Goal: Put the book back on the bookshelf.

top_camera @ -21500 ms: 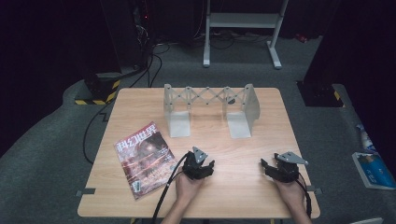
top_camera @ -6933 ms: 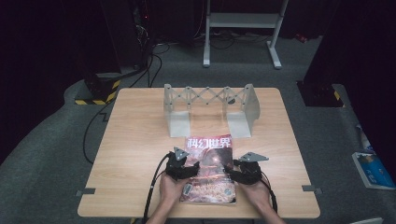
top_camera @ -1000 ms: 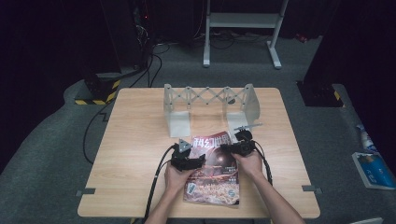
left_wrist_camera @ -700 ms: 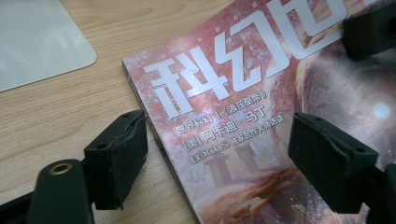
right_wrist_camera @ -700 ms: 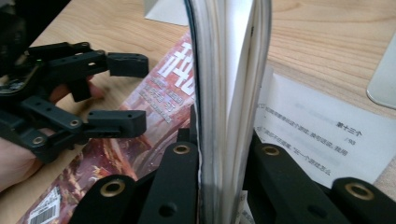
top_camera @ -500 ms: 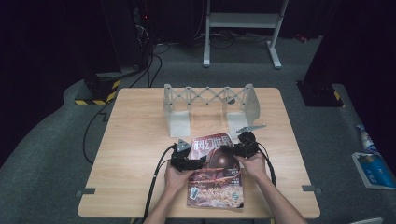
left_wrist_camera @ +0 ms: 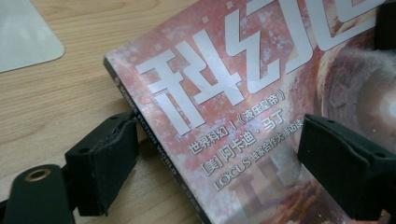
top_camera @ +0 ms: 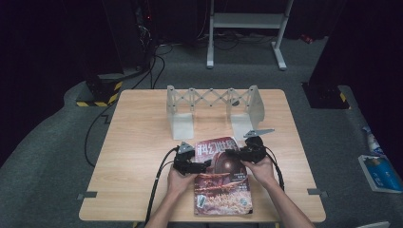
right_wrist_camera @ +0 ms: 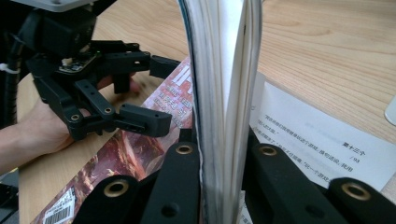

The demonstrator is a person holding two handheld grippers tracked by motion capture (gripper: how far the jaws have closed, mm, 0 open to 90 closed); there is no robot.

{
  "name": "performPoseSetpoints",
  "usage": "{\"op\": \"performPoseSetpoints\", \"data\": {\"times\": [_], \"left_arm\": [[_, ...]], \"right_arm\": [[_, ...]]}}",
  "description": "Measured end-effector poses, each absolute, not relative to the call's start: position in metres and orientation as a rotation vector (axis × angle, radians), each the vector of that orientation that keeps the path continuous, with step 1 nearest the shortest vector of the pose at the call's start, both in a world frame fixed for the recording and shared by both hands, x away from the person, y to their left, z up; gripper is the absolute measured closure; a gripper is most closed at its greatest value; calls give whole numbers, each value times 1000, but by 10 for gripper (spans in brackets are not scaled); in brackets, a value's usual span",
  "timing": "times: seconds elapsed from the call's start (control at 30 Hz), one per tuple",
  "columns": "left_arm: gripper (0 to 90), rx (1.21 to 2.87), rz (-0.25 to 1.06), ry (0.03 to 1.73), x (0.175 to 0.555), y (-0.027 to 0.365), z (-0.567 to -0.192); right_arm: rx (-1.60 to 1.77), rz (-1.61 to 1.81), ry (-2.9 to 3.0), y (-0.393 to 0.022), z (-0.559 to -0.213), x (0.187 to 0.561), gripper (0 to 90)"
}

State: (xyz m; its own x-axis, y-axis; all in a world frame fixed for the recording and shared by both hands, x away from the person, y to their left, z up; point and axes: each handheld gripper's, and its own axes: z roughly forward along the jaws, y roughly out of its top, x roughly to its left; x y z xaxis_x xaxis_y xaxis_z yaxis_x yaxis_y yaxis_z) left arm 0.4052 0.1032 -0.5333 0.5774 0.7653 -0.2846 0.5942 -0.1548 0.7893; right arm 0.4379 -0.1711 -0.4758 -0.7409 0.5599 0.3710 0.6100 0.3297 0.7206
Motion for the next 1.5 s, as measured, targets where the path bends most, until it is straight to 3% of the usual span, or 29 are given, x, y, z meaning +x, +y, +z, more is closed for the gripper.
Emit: {"op": "performPoseSetpoints", "data": {"times": [0.23,0.53,0.73,0.9,1.2,1.5], "left_arm": [[75,1840,176,1071,407,103,-532],[80,1806,169,1061,409,99,-530],[88,1821,95,1081,418,96,-527],[154,1804,81,1101,418,98,-525],[319,1844,174,1088,414,101,-519],[524,1851,224,1079,412,102,-515]], "right_arm": [[-1043,-1448,-2517,-173,-472,435,855],[-988,-1488,-2513,-177,-471,433,854],[-961,-1496,-2504,-180,-471,433,855],[-961,-1491,-2501,-182,-472,434,854],[-994,-1432,-2586,-180,-475,437,852],[-1039,-1366,-2647,-178,-481,438,845]]}}
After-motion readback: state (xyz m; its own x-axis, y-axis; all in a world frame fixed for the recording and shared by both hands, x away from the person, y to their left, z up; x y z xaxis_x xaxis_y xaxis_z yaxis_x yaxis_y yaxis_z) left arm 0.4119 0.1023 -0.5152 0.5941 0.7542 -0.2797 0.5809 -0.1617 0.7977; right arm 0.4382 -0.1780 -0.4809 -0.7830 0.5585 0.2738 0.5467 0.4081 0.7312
